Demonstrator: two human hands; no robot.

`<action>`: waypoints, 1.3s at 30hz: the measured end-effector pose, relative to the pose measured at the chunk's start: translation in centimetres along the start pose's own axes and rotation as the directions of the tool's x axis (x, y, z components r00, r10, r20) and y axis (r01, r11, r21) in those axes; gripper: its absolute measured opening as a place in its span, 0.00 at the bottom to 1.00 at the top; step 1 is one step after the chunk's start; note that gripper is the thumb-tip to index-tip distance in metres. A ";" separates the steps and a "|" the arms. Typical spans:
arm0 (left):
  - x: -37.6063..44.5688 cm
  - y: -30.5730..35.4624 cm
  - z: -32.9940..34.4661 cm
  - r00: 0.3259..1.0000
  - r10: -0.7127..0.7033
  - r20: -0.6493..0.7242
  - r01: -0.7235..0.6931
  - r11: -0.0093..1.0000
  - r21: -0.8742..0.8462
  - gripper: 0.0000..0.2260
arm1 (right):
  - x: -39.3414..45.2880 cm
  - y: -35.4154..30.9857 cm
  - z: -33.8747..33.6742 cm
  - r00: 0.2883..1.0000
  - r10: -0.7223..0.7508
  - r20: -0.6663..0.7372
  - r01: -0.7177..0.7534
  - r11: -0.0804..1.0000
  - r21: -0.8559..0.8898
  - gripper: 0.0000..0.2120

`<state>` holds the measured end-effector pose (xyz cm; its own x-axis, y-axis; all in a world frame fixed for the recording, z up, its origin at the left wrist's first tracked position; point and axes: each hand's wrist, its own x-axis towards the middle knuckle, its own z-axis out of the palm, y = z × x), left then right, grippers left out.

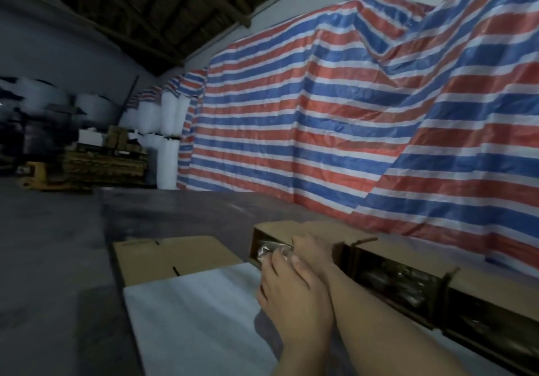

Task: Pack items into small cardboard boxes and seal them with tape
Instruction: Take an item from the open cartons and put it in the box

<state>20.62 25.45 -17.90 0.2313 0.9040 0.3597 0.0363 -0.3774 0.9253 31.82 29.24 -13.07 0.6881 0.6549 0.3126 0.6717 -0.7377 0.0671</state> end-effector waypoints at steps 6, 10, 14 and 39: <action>0.3 -0.1 0.1 1.000 -0.025 -0.001 0.025 1.000 -0.004 0.19 | -1.6 0.6 -1.6 1.000 -0.021 0.020 0.021 1.000 0.008 0.09; 0.6 0.5 -0.5 1.000 0.004 0.001 -0.004 1.000 -0.031 0.21 | -3.9 1.3 -4.0 0.999 0.040 0.027 -0.043 0.992 0.117 0.08; 0.3 1.5 -2.4 0.998 0.049 -0.046 -0.052 0.997 -0.056 0.21 | -7.5 2.5 -7.4 0.997 0.076 -0.015 -0.070 0.968 0.240 0.08; -9.4 21.1 -25.6 0.526 0.524 0.670 -0.139 0.830 -0.539 0.19 | -40.4 9.8 -35.4 0.926 0.342 0.161 -0.358 0.652 0.668 0.15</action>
<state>-5.65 14.08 1.30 0.7923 0.1430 0.5932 -0.5265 -0.3309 0.7831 0.90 -10.18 8.49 0.9111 0.3801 0.1596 0.3756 -0.6059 -0.7013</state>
